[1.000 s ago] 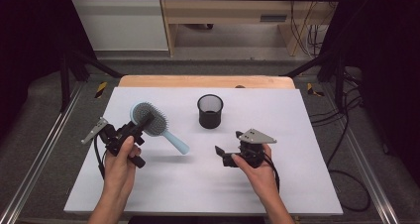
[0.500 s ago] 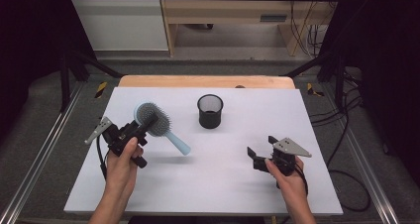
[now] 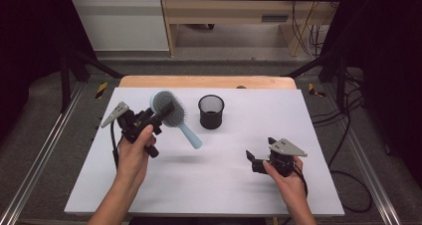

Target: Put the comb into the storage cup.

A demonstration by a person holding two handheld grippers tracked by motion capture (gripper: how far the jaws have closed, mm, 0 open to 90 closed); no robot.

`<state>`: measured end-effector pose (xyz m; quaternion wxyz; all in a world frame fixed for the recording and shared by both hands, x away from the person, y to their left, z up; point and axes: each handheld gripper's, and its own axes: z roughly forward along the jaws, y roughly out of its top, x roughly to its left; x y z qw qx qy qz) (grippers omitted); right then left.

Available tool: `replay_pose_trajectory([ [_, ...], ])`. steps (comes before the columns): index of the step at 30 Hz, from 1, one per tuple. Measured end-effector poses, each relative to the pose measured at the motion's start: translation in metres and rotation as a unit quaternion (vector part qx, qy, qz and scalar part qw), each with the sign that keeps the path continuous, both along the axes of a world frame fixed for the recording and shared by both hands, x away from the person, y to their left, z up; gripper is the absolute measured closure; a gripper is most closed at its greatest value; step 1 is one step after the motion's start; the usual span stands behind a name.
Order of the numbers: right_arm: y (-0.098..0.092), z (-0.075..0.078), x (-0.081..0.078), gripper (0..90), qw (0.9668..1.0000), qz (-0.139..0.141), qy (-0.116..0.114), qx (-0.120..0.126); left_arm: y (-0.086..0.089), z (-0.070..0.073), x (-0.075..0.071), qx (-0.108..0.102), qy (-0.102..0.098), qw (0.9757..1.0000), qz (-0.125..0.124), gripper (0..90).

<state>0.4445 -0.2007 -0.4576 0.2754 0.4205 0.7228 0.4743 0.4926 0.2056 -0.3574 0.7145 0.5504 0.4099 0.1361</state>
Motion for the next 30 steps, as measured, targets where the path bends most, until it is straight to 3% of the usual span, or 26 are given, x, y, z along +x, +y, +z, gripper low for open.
replay_pose_trajectory([
  [2, -0.001, -0.001, -0.001, 9.0, 0.9999, -0.007, -0.008, 0.001, -0.005, 0.009, 0.005, -0.002, 0.006, 1.0000, 0.002, 51.2],
  [5, -0.001, -0.002, -0.004, 9.3, 0.9997, -0.020, -0.015, 0.001, -0.010, 0.024, 0.010, 0.012, -0.001, 0.9999, 0.011, 51.2],
  [9, 0.001, 0.000, -0.003, 9.1, 0.9991, -0.023, -0.034, -0.010, -0.017, 0.043, 0.016, 0.014, -0.008, 0.9998, 0.013, 51.2],
  [13, 0.000, 0.002, -0.002, 9.1, 0.9988, -0.025, -0.042, -0.005, -0.024, 0.056, 0.023, 0.020, -0.016, 0.9994, 0.021, 51.1],
  [19, -0.002, 0.001, 0.000, 9.0, 0.9990, -0.025, -0.038, 0.001, -0.035, 0.068, 0.037, 0.013, -0.018, 0.9991, 0.036, 51.0],
  [30, -0.008, 0.004, 0.000, 7.3, 0.9986, -0.033, -0.038, 0.014, -0.056, 0.077, 0.054, 0.037, -0.025, 0.9979, 0.048, 51.0],
])
